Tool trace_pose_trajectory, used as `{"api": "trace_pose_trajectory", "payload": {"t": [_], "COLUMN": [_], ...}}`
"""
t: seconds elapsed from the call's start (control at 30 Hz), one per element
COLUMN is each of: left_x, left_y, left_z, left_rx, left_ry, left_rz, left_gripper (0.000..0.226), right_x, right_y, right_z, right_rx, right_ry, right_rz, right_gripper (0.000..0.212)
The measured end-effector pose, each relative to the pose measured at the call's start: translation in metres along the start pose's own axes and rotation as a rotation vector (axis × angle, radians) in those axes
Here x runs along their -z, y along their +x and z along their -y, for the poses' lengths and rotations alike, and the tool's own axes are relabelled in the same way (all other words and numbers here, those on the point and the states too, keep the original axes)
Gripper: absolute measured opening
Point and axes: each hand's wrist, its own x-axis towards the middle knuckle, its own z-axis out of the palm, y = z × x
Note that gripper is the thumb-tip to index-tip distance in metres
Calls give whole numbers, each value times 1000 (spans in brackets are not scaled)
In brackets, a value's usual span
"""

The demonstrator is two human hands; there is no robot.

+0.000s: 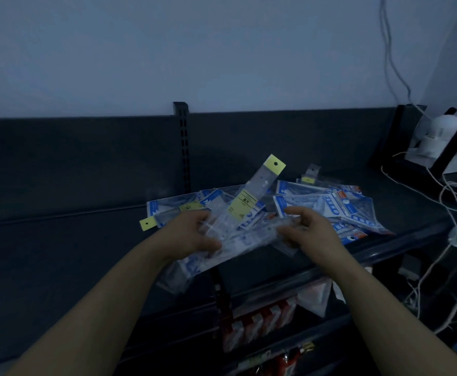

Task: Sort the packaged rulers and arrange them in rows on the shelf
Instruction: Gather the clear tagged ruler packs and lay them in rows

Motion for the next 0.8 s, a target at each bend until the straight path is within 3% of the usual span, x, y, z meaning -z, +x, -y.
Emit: {"api": "trace_pose_trajectory", "payload": {"t": [0.13, 0.37, 0.43, 0.63, 0.8], "left_x": [8, 31, 39, 60, 85], "left_y": [-10, -39, -52, -109, -157], "left_z": [4, 22, 34, 64, 86], "left_rx": [58, 228, 261, 345, 427], "left_ry": [-116, -429, -485, -505, -377], "left_rz": [-69, -303, -399, -631, -741], "left_gripper": [24, 28, 30, 30, 27], "right_x": [-16, -80, -108, -189, -245], "right_y": [19, 45, 45, 18, -16], "right_z": [14, 49, 57, 76, 104], "right_rx": [-60, -146, -182, -203, -164], "right_ry": [220, 581, 662, 658, 533], "right_rz": [43, 202, 259, 595, 749], "right_gripper": [38, 59, 46, 17, 21]}}
